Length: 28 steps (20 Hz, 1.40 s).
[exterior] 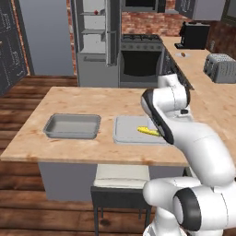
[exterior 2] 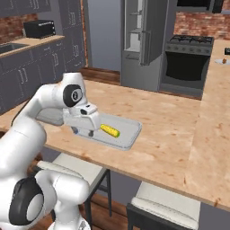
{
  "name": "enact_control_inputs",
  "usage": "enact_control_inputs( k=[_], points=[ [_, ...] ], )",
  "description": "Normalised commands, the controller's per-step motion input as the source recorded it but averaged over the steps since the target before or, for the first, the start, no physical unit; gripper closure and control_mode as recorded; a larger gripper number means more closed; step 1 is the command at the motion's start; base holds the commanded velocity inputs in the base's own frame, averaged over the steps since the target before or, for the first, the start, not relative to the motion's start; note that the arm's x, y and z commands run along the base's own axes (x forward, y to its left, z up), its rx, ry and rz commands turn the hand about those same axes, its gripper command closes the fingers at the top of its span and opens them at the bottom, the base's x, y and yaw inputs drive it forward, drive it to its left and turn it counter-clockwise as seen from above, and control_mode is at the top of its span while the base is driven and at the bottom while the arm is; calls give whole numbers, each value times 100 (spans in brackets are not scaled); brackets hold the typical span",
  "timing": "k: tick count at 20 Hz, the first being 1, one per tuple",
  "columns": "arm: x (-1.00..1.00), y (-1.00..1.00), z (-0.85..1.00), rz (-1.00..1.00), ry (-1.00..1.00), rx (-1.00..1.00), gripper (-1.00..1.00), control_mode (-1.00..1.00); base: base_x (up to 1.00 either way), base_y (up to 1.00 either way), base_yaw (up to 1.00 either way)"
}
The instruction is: Place the cold items (bell pepper and corn) from the fridge in one tupperware on the dining counter. Place the warm items (kebab skewer and hot dog) in the stove area in another tupperware.
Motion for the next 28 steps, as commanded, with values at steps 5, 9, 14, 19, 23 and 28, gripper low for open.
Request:
enact_control_inputs(
  k=[5,9,14,19,23,28],
  points=[
    [-85,26,-7,0,-13,12,-100,-100,0,0,0],
    [-76,6,17,-15,-10,10,-100,-100,0,0,0],
    [-51,10,34,-8,-6,1,-100,100,-11,9,-1],
    [0,0,0,0,0,0,-100,100,-33,85,-2],
    [0,0,0,0,0,0,-100,100,-5,100,0],
    [0,0,0,0,0,0,-100,100,0,100,0]
  ],
)
